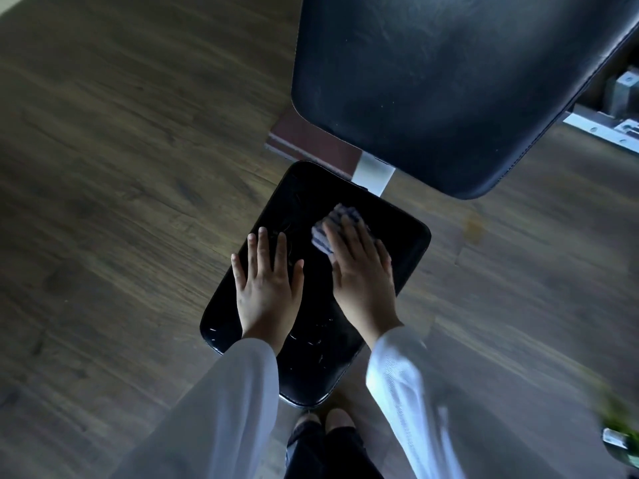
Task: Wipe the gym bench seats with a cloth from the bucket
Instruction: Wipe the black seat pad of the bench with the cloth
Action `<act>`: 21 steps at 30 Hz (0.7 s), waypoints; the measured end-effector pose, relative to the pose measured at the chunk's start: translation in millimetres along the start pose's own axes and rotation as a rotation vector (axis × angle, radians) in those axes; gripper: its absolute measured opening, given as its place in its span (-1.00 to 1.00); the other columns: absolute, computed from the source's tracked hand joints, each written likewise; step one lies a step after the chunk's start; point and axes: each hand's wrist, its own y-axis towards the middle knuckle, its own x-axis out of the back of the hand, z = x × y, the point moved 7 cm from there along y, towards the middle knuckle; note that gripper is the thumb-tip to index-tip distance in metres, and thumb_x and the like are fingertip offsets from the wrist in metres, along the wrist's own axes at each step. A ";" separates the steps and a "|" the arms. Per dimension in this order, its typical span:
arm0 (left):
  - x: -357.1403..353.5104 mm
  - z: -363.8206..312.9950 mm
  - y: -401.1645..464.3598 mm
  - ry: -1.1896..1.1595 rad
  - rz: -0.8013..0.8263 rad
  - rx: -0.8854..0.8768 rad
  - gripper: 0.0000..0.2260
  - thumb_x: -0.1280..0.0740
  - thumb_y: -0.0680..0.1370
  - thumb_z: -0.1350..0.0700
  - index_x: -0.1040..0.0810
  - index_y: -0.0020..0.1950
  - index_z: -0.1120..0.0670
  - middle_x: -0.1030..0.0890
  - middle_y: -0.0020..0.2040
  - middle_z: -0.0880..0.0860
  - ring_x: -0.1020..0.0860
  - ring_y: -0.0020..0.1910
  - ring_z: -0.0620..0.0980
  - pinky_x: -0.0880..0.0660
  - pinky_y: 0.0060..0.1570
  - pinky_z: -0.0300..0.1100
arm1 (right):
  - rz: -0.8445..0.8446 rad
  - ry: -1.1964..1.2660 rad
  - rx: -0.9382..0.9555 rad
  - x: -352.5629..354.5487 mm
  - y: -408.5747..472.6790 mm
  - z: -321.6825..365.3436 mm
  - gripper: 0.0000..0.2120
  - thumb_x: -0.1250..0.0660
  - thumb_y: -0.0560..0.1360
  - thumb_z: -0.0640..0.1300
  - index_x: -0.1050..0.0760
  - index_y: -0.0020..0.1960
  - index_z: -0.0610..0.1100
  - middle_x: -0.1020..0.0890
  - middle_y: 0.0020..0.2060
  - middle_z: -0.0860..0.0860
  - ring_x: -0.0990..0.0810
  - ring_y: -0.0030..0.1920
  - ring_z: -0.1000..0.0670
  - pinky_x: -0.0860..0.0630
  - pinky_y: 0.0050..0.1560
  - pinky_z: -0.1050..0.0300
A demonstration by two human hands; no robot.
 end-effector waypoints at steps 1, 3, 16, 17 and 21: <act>0.6 0.9 0.3 -0.002 -0.007 -0.008 -0.50 -0.05 0.54 -0.09 -0.41 0.36 0.17 -0.39 0.37 0.26 -0.35 0.38 0.24 -0.20 0.31 0.22 | -0.035 -0.022 -0.028 2.2 -1.1 -6.1 -0.51 -0.07 0.44 -0.13 -0.35 0.36 -0.05 -0.44 0.33 -0.09 -0.40 0.34 -0.12 -0.34 0.25 -0.11; 2.2 1.7 0.6 0.011 -0.030 -0.035 -0.51 -0.06 0.54 -0.08 -0.43 0.34 0.17 -0.41 0.36 0.27 -0.37 0.35 0.24 -0.21 0.29 0.22 | -0.084 -0.015 -0.107 2.9 10.7 -17.5 -0.52 -0.14 0.44 -0.19 -0.34 0.37 -0.07 -0.43 0.34 -0.12 -0.37 0.35 -0.14 -0.33 0.27 -0.14; 3.0 2.0 0.6 0.022 -0.078 -0.040 -0.53 -0.07 0.54 -0.06 -0.45 0.33 0.18 -0.42 0.35 0.27 -0.39 0.35 0.23 -0.12 0.31 0.17 | -0.038 0.040 -0.052 -5.9 30.3 -7.5 -0.53 -0.06 0.49 -0.14 -0.30 0.39 -0.02 -0.37 0.39 -0.05 -0.28 0.41 -0.08 -0.24 0.32 -0.15; 2.8 2.4 0.5 0.020 -0.077 -0.039 -0.53 -0.07 0.54 -0.06 -0.44 0.34 0.17 -0.42 0.35 0.27 -0.38 0.36 0.23 -0.11 0.32 0.16 | -0.051 0.054 -0.094 -6.3 35.2 -11.9 -0.53 -0.10 0.49 -0.18 -0.30 0.40 -0.02 -0.36 0.40 -0.06 -0.26 0.42 -0.08 -0.22 0.33 -0.15; 2.3 2.8 0.0 0.006 -0.074 -0.026 -0.53 -0.07 0.54 -0.06 -0.43 0.35 0.17 -0.41 0.36 0.26 -0.36 0.37 0.22 -0.14 0.34 0.14 | -0.071 0.073 -0.106 -13.4 72.6 -0.9 -0.56 -0.17 0.49 -0.21 -0.34 0.37 -0.06 -0.39 0.37 -0.11 -0.30 0.39 -0.14 -0.25 0.29 -0.21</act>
